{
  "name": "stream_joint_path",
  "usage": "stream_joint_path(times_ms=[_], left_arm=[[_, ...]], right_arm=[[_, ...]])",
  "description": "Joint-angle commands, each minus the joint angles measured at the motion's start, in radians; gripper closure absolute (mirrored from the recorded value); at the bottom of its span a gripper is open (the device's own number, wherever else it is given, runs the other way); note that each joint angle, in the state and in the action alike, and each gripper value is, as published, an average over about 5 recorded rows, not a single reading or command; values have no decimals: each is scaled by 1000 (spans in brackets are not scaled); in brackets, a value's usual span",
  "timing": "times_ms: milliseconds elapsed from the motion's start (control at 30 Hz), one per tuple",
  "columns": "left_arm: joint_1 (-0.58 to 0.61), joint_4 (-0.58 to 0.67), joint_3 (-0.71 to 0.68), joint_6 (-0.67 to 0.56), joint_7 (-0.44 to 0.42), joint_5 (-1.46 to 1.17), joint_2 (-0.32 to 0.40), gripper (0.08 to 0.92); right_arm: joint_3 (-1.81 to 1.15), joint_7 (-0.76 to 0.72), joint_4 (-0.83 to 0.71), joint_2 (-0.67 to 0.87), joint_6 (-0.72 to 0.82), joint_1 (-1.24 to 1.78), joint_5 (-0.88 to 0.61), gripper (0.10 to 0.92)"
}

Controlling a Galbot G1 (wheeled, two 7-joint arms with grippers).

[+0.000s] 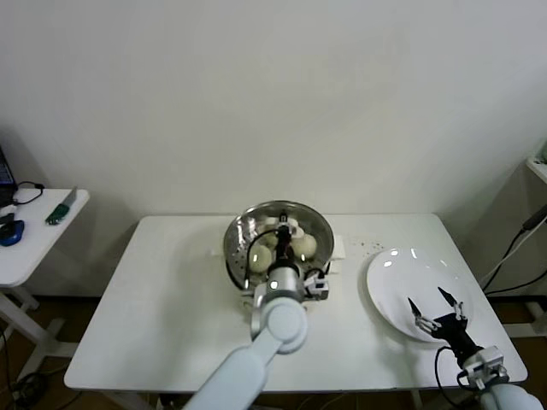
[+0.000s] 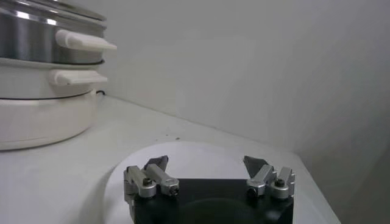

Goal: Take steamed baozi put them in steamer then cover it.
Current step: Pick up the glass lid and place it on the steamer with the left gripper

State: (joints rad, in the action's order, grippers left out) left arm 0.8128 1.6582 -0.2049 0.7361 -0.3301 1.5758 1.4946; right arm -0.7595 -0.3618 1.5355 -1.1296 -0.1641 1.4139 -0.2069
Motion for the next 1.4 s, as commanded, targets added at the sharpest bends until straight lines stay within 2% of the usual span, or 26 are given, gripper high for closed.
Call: stream_joint_path(times_ms=[33, 700, 1400], left_arm=[[-10, -40, -1, 49, 2, 5, 8, 849], [-12, -49, 4, 49, 29, -26, -14, 849], [-10, -67, 6, 49, 107, -98, -6, 849]], right_arm=[[-4, -1, 2, 1, -1, 2, -1, 203], [-9, -6, 2, -5, -5, 9, 1, 203], [-16, -21, -4, -22, -15, 16, 13, 203]])
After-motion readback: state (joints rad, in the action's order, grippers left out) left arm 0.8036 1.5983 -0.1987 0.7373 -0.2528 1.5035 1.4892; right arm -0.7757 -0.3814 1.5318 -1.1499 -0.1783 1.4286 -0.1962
